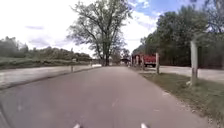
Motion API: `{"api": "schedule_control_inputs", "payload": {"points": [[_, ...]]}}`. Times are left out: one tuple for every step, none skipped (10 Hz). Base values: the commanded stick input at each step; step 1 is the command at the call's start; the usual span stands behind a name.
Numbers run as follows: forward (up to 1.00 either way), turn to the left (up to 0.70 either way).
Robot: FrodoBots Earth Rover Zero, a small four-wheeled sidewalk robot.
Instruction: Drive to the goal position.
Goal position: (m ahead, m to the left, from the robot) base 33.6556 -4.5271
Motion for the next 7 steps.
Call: {"api": "schedule_control_inputs", "payload": {"points": [[1.00, 0.00], [1.00, 0.00], [1.00, 0.00], [1.00, 0.00], [1.00, 0.00], [1.00, 0.00], [1.00, 0.00]]}}
